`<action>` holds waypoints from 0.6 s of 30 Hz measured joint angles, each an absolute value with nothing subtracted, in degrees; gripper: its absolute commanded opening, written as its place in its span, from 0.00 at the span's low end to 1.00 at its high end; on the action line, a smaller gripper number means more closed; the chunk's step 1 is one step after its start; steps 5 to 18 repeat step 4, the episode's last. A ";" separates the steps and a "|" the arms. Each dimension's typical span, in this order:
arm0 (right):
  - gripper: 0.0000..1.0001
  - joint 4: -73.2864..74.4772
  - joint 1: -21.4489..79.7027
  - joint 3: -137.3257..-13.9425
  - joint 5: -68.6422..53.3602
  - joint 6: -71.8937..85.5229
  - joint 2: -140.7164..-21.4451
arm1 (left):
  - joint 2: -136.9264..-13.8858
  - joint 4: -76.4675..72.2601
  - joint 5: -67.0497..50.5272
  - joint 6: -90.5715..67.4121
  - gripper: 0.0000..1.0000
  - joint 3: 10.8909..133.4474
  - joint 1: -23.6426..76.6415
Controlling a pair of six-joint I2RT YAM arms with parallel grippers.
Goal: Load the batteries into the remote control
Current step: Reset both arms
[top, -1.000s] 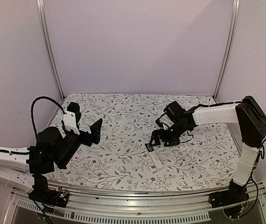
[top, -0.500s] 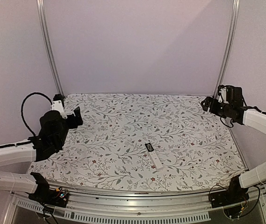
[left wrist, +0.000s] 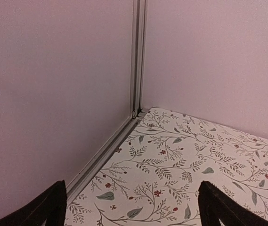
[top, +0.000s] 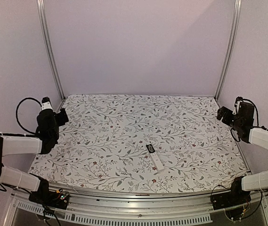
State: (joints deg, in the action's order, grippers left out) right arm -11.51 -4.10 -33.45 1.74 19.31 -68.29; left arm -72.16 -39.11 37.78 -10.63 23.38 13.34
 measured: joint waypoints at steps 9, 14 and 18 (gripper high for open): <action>0.99 -13.72 -4.08 -29.28 3.01 18.39 -66.76 | -72.12 -45.19 37.91 -7.55 0.97 20.12 10.63; 0.99 -13.72 -4.08 -29.28 3.01 18.39 -66.76 | -72.12 -45.19 37.91 -7.55 0.97 20.12 10.63; 0.99 -13.72 -4.08 -29.28 3.01 18.39 -66.76 | -72.12 -45.19 37.91 -7.55 0.97 20.12 10.63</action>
